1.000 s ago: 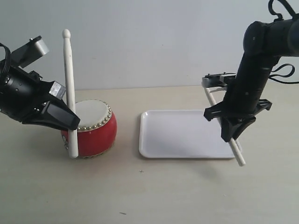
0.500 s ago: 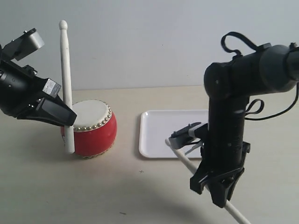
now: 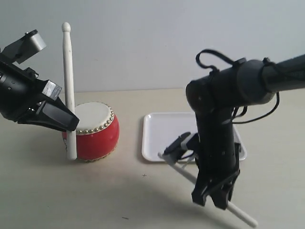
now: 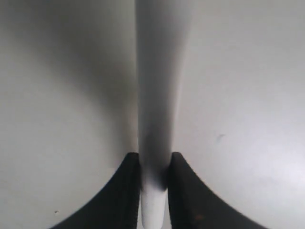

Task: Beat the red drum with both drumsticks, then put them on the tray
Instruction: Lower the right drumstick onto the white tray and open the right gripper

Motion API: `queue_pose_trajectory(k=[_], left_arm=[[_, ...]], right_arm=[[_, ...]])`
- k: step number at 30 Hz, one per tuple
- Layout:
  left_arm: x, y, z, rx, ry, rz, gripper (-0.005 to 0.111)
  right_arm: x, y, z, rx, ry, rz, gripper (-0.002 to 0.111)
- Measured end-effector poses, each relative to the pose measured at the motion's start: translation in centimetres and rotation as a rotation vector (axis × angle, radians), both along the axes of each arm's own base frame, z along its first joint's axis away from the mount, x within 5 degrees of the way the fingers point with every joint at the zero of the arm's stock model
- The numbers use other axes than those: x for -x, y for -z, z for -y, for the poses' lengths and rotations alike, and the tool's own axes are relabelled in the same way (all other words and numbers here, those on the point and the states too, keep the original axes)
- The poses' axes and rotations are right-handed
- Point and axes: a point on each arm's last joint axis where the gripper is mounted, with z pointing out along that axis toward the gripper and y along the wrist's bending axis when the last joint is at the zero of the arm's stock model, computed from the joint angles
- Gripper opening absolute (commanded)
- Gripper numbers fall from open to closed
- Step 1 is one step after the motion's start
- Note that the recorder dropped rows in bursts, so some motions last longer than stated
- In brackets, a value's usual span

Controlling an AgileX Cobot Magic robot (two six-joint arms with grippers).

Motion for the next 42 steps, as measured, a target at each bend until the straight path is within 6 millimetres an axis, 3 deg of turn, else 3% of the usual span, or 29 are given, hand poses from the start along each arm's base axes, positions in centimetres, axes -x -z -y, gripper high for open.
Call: queue_pose_trajectory(k=[6,7,11,14,19,25,33,42], left_arm=[[0.0,0.0,0.0,0.001,0.003,-0.003,0.000],[0.0,0.0,0.0,0.001,0.001,-0.002,0.000],[0.0,0.0,0.0,0.005,0.000,-0.003,0.000],[0.0,0.0,0.0,0.006,0.001,-0.005,0.000],[0.1,0.0,0.1,0.007,0.005,-0.010,0.000],[0.1,-0.1,0.1,0.015,0.004,-0.013,0.000],[0.1,-0.1,0.1,0.015,0.005,-0.014,0.000],[0.1,-0.1,0.1,0.015,0.005,-0.014,0.000]], right_arm=[[-5.5,-5.2,2.4,-0.060,0.021,0.220,0.000],[-7.4,-5.8,3.4,-0.041,0.001,0.272,0.000],[-10.4,-4.1,4.6,0.010,-0.086,0.278,0.000],[-11.3,-3.4,4.6,0.008,-0.132,0.271,0.000],[-12.7,-4.4,3.7,-0.067,-0.128,0.361,0.000],[-13.3,-1.2,3.1,-0.090,-0.111,0.309,0.000],[-13.7,-0.7,2.9,-0.104,-0.116,0.345,0.000],[-13.8,0.0,2.9,-0.100,-0.101,0.335,0.015]])
